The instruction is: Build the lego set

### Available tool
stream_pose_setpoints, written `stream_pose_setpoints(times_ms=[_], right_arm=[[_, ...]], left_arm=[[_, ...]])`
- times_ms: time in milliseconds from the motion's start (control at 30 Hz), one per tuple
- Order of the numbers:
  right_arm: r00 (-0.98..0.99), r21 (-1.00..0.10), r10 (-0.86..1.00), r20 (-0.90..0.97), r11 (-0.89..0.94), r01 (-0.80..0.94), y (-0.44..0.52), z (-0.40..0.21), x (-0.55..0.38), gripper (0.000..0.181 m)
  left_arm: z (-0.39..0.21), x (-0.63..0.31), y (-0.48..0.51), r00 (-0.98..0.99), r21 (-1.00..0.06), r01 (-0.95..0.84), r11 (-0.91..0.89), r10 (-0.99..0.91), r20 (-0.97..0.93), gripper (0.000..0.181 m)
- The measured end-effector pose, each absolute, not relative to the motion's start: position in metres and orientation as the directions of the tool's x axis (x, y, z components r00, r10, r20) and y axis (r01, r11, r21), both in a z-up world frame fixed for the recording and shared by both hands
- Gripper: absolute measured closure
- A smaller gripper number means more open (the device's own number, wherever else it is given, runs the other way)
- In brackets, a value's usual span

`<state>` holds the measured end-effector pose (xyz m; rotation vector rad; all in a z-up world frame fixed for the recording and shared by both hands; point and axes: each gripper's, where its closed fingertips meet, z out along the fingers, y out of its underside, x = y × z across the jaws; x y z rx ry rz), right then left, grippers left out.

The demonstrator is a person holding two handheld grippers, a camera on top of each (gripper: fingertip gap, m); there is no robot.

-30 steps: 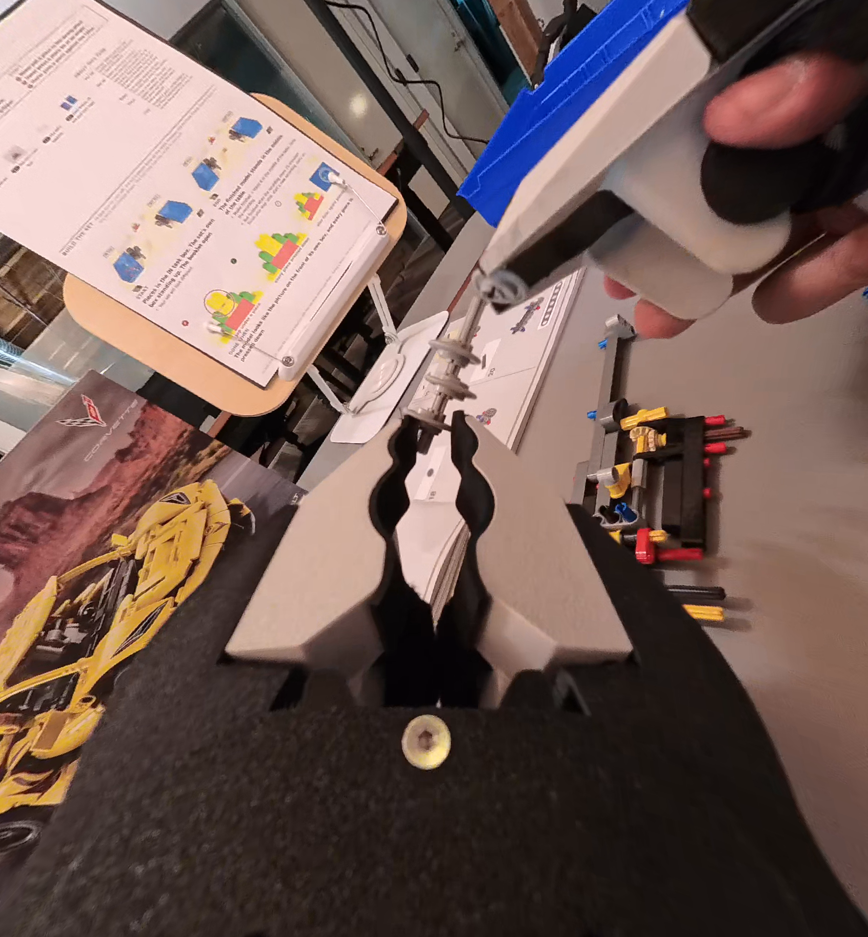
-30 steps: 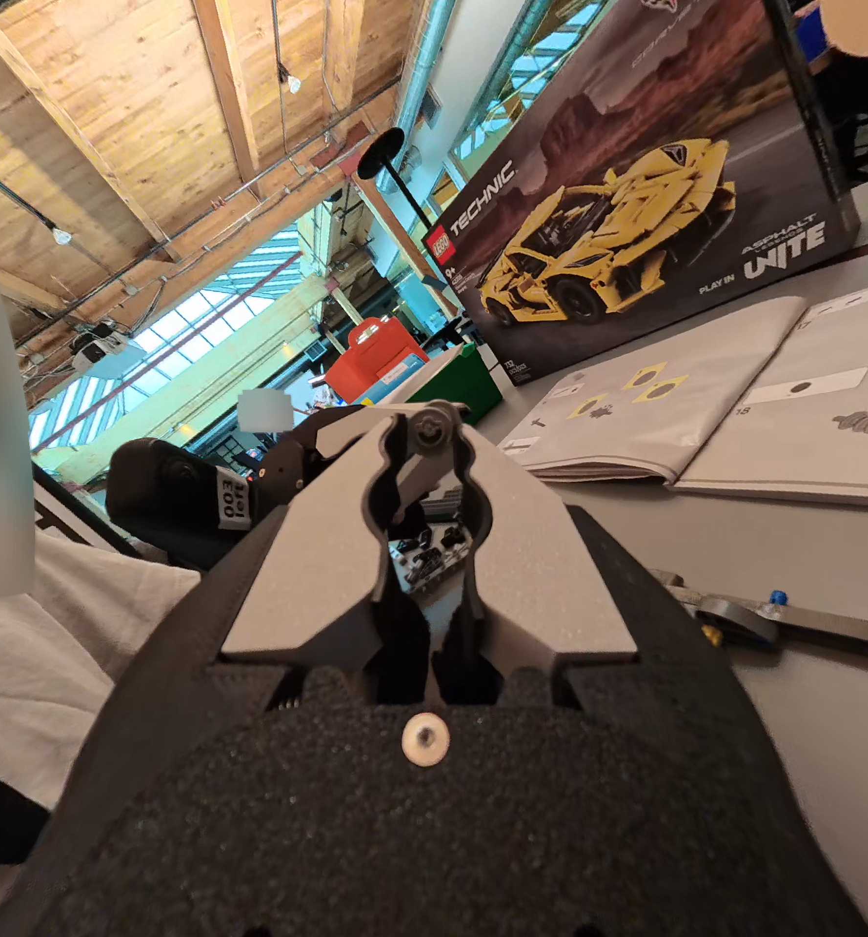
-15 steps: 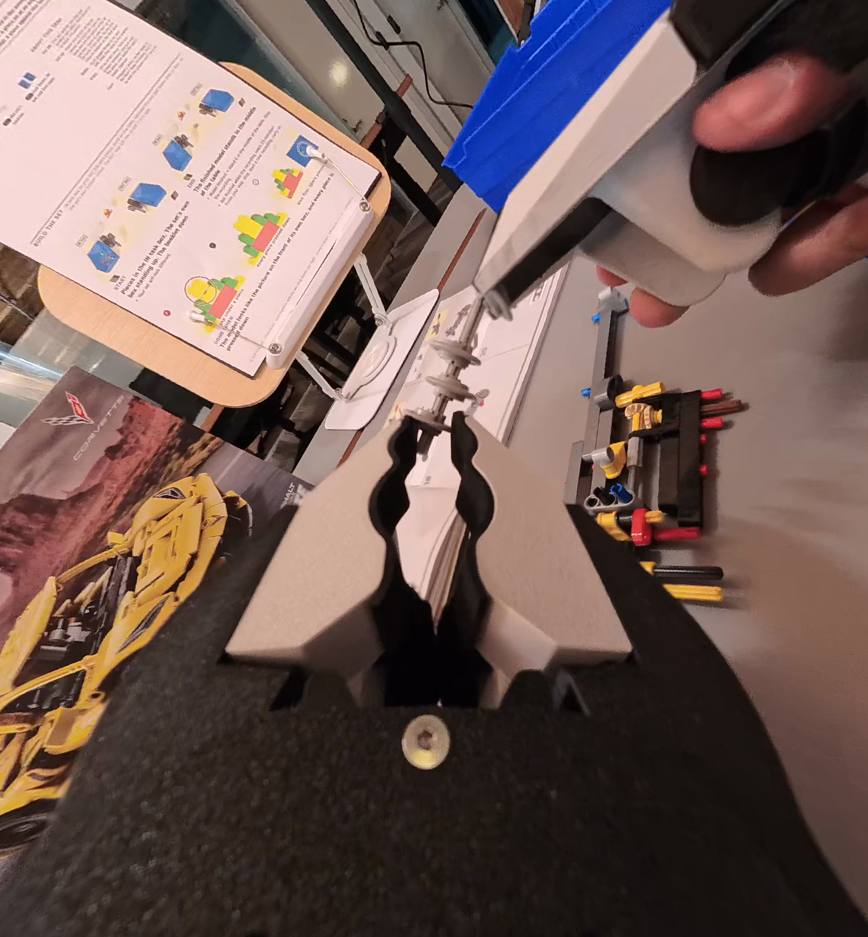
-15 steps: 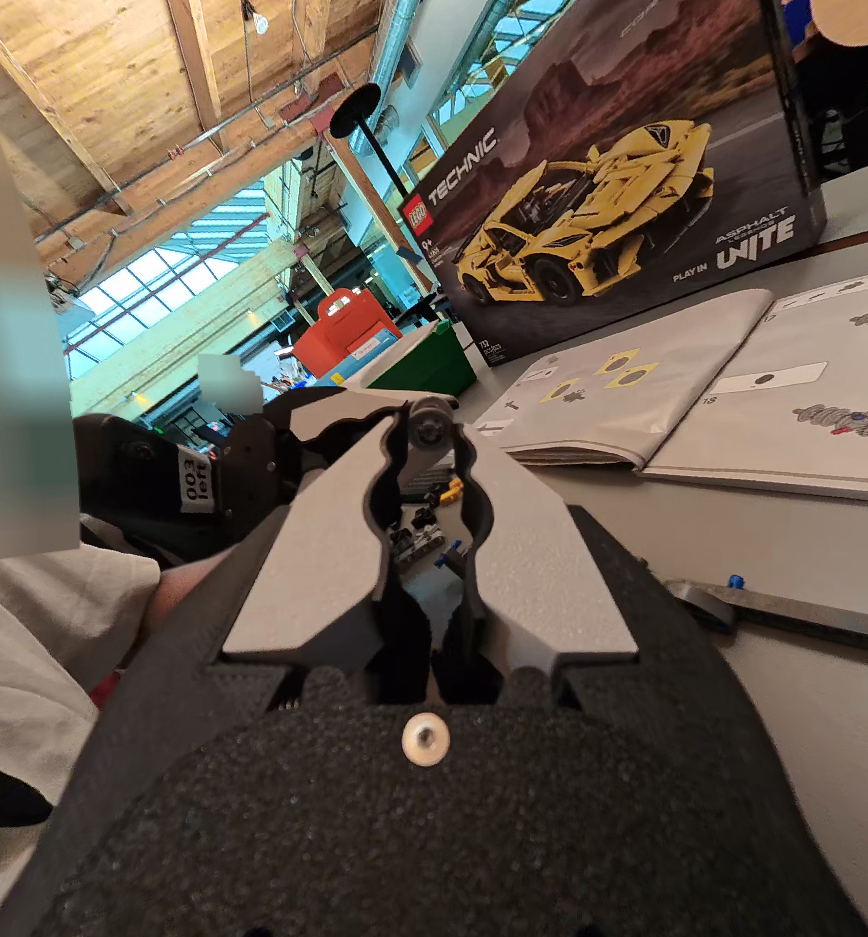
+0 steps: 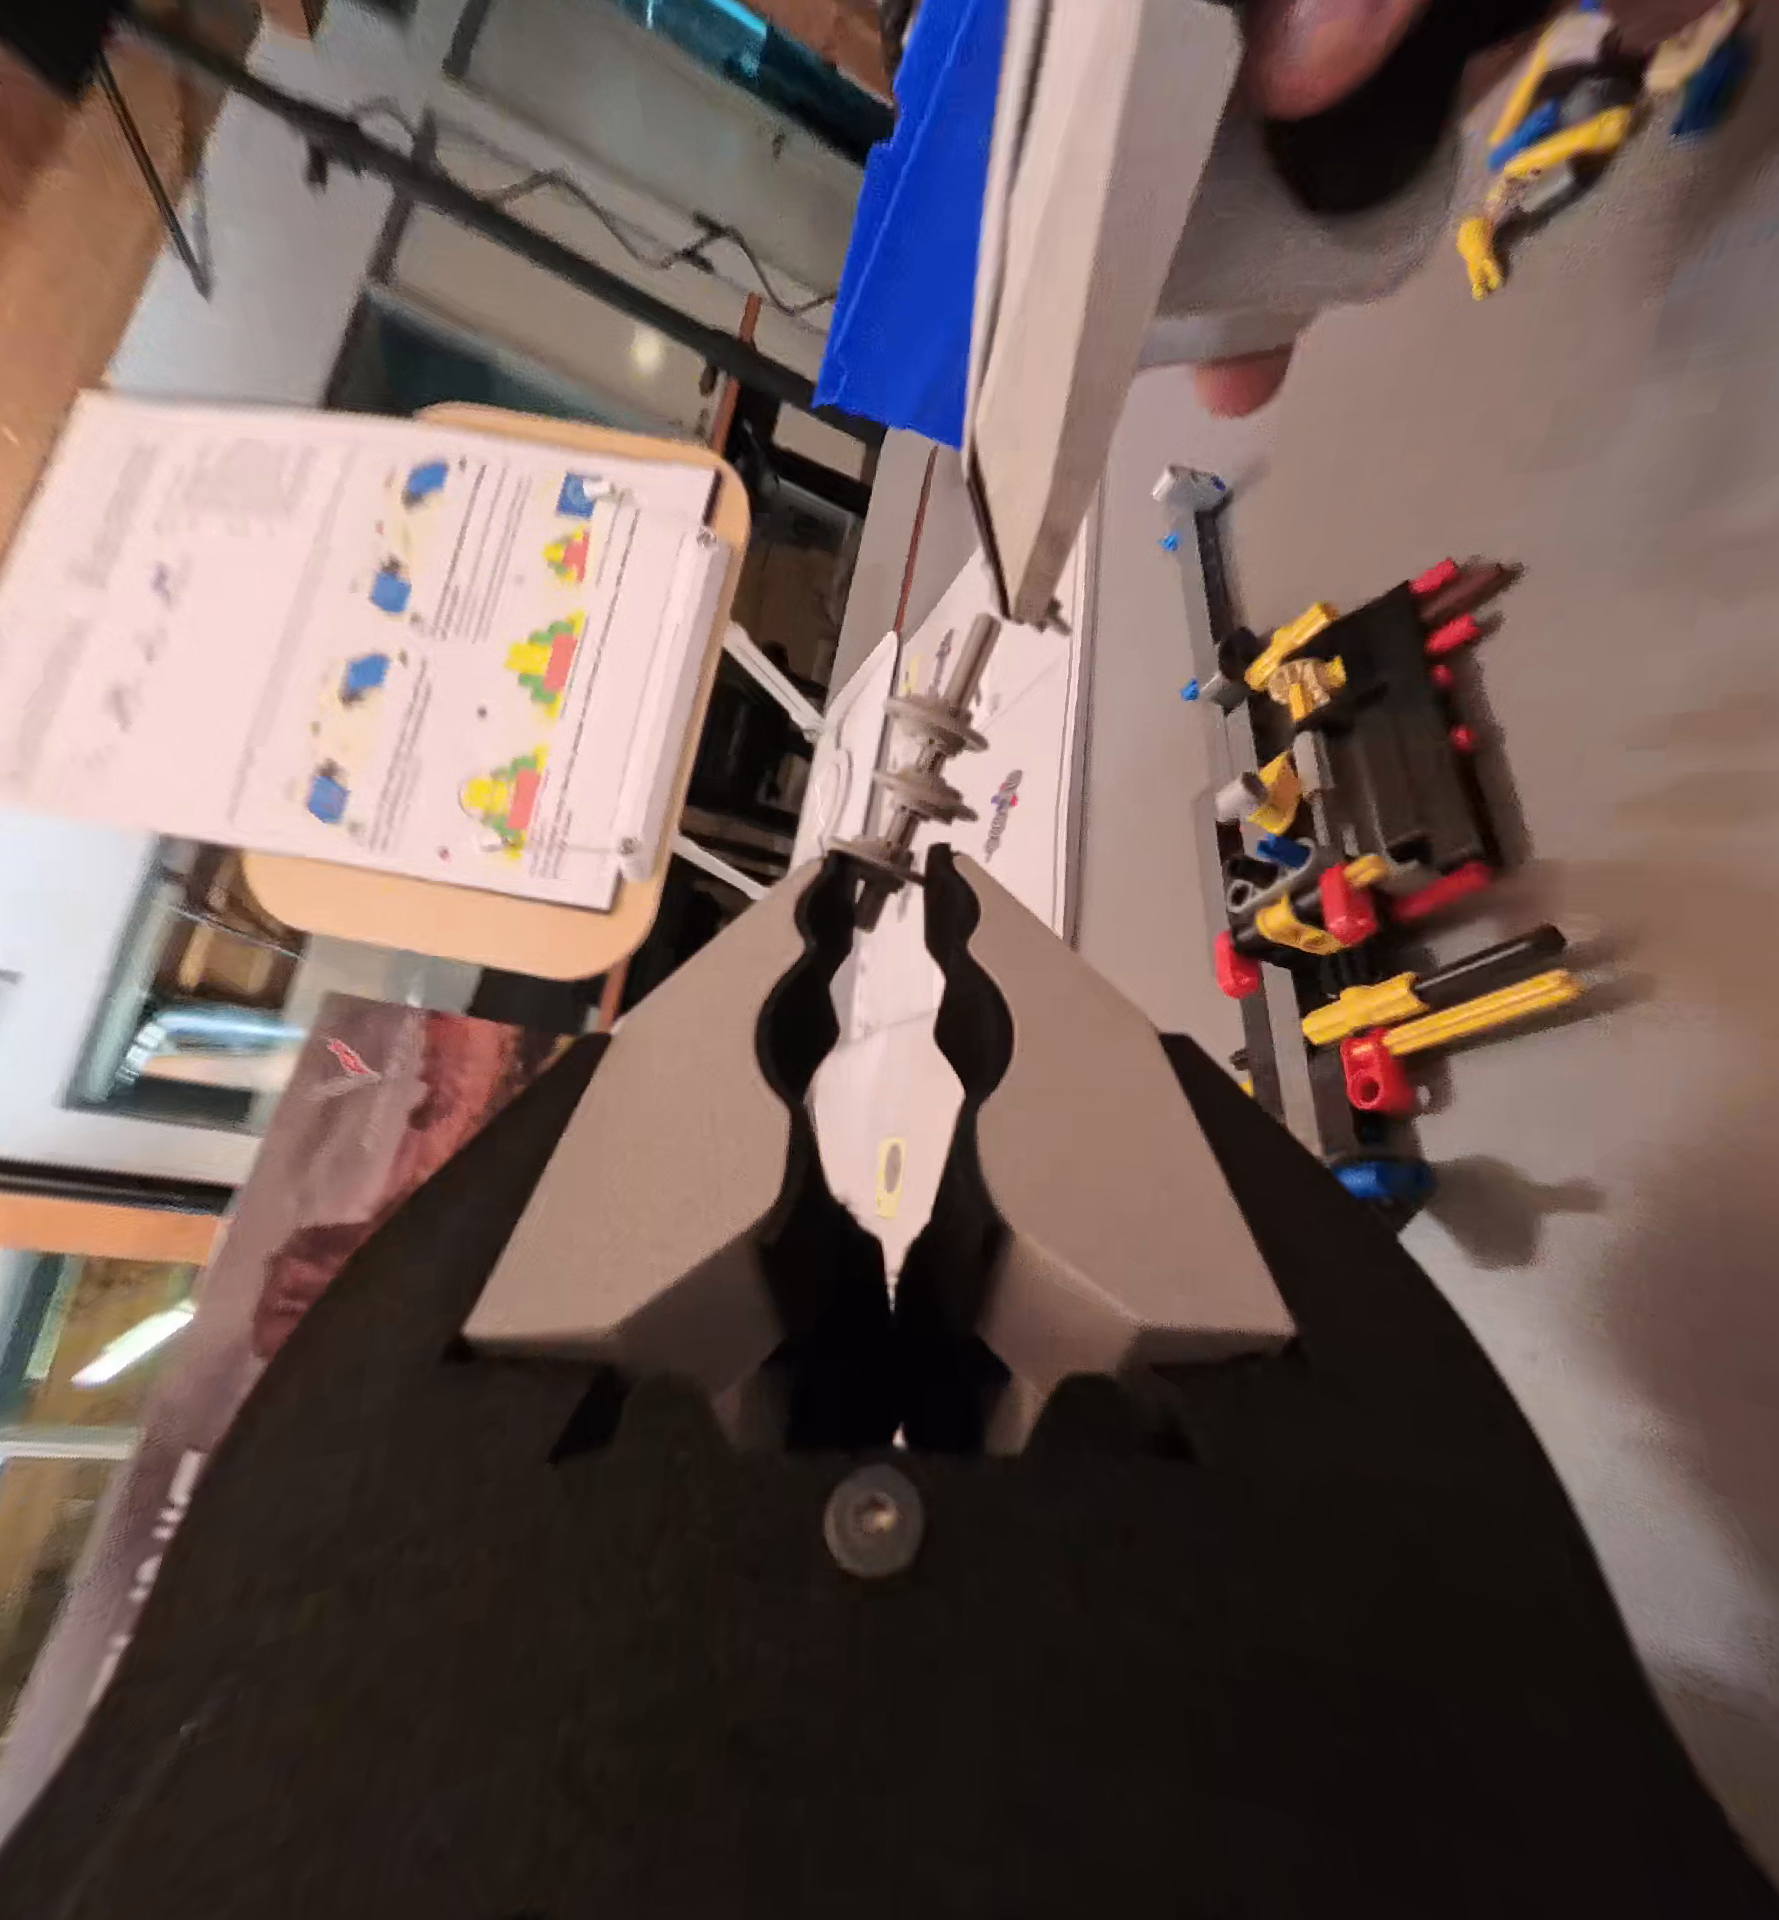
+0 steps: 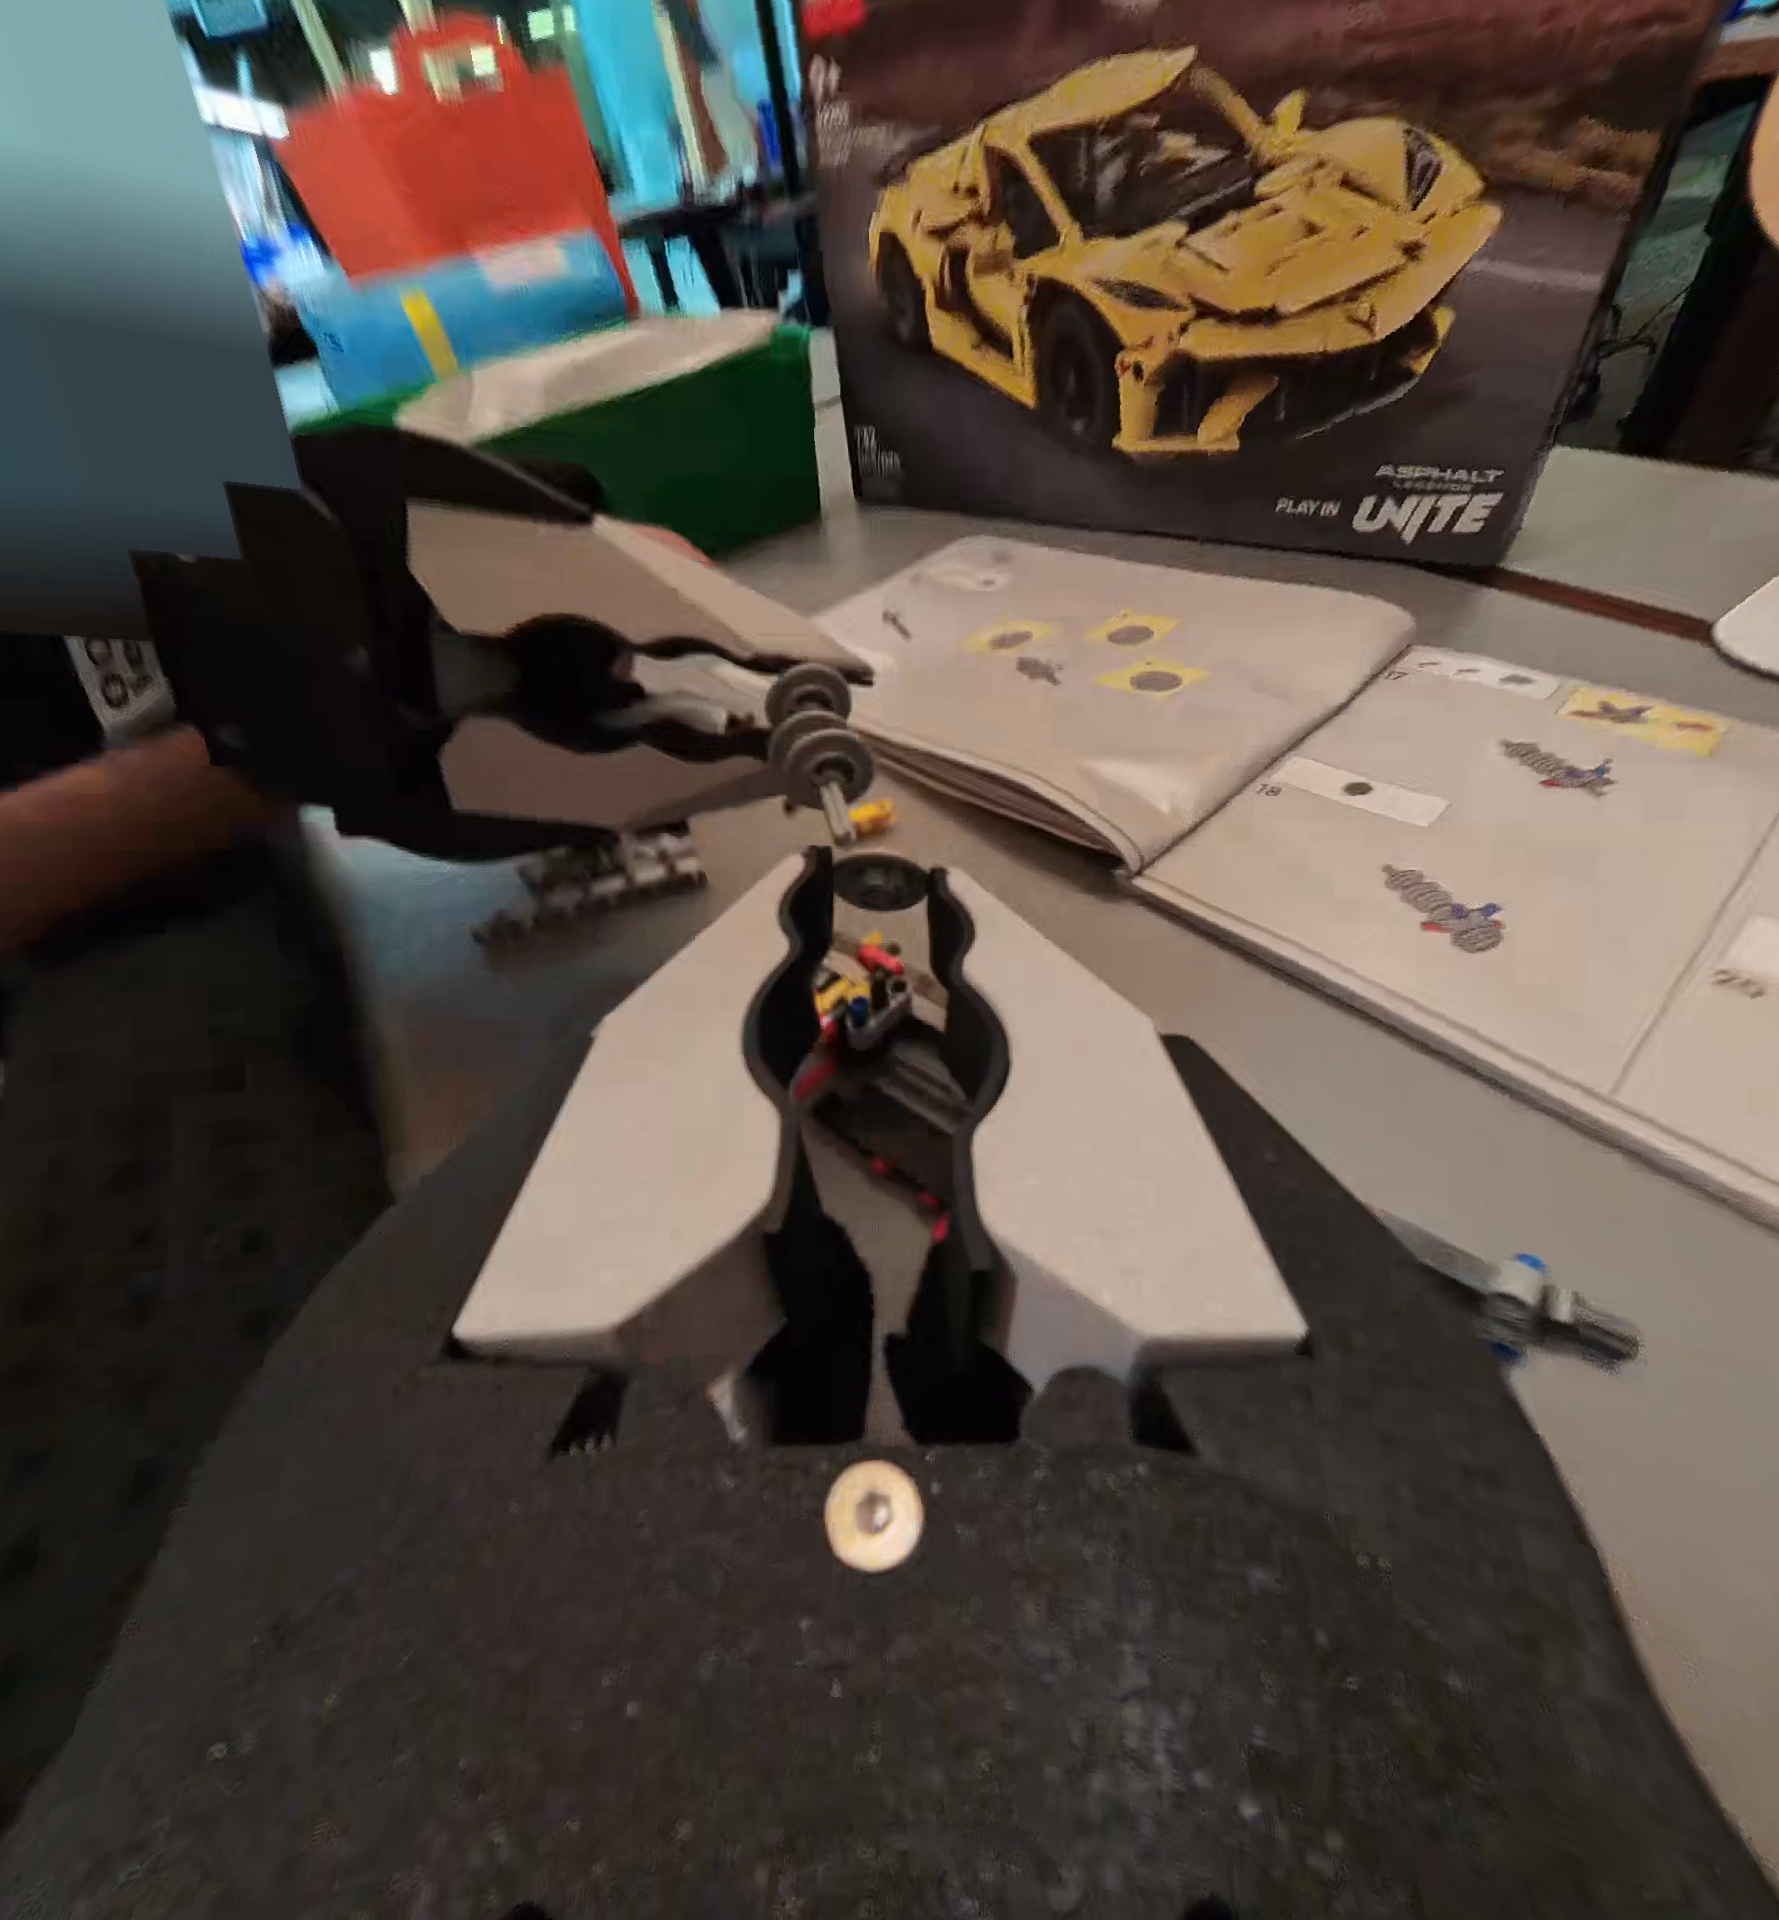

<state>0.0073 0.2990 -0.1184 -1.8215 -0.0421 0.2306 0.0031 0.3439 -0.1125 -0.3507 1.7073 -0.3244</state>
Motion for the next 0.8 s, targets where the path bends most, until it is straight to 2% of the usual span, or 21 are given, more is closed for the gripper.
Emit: stream_pose_setpoints(times_ms=[33,100,167,300,800], right_arm=[[0.981,-0.958,0.167,-0.099,-0.283,-0.048,0.297,-0.122,0.006,0.164],[0.970,-0.951,0.205,-0.134,-0.302,-0.067,0.294,-0.126,0.004,0.164],[0.953,-0.950,0.238,-0.187,-0.289,-0.114,0.291,-0.122,0.002,0.165],[0.943,-0.947,0.276,-0.188,-0.306,-0.099,0.288,-0.126,-0.005,0.164],[0.947,-0.940,0.265,-0.182,-0.331,-0.087,0.290,-0.134,-0.005,0.164]], left_arm=[[-0.114,0.003,0.342,-0.145,-0.369,-0.040,0.928,-0.371,-0.917,0.169],[-0.119,0.003,0.338,-0.169,-0.335,-0.034,0.941,-0.336,-0.927,0.169],[-0.121,0.003,0.336,-0.176,-0.334,-0.028,0.942,-0.334,-0.926,0.169],[-0.123,0.003,0.333,-0.189,-0.339,-0.027,0.941,-0.337,-0.922,0.169],[-0.128,0.001,0.334,-0.218,-0.325,-0.009,0.946,-0.319,-0.923,0.169]])
